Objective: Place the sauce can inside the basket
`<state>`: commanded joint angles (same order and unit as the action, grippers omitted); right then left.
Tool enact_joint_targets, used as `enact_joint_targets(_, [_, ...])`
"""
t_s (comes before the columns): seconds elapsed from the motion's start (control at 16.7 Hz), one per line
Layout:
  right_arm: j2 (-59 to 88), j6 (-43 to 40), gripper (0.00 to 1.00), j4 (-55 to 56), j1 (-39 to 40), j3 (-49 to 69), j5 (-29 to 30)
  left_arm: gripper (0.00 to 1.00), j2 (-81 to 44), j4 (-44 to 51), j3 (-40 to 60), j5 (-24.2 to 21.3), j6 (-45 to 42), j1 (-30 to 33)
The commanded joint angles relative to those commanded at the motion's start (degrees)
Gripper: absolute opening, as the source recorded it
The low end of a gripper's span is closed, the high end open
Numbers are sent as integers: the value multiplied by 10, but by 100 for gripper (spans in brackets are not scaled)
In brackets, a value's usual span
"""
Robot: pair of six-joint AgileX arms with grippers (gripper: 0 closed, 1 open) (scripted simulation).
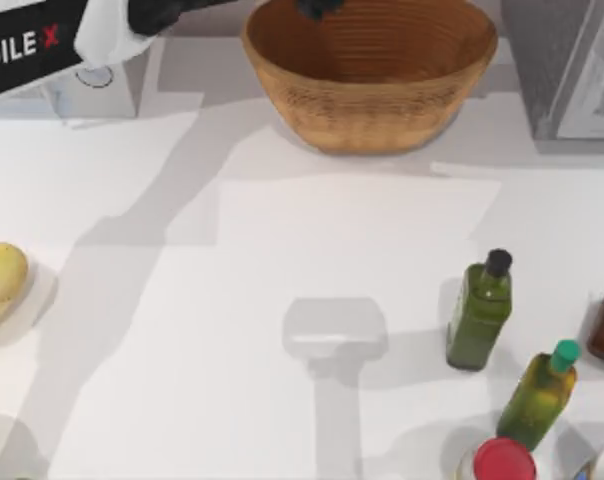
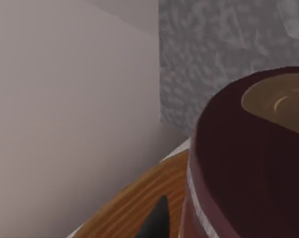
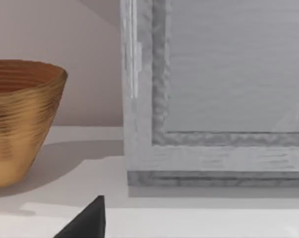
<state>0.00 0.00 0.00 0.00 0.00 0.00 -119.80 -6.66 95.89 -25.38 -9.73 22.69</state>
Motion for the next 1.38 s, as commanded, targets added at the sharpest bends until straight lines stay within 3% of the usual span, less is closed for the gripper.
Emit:
enact_joint_targets(0.18, [0,0,100,0,0,0,0,0,-14,-5,26,22,43,17])
enact_joint_targets(0.6, [0,0,100,0,0,0,0,0,-20,-4,34,23,44,17])
enact_joint_targets(1.08, [0,0,100,0,0,0,0,0,-144,10,175,43,53,41])
enact_joint_targets(1.38, [0,0,100,0,0,0,0,0,-157,12,190,45,54,43])
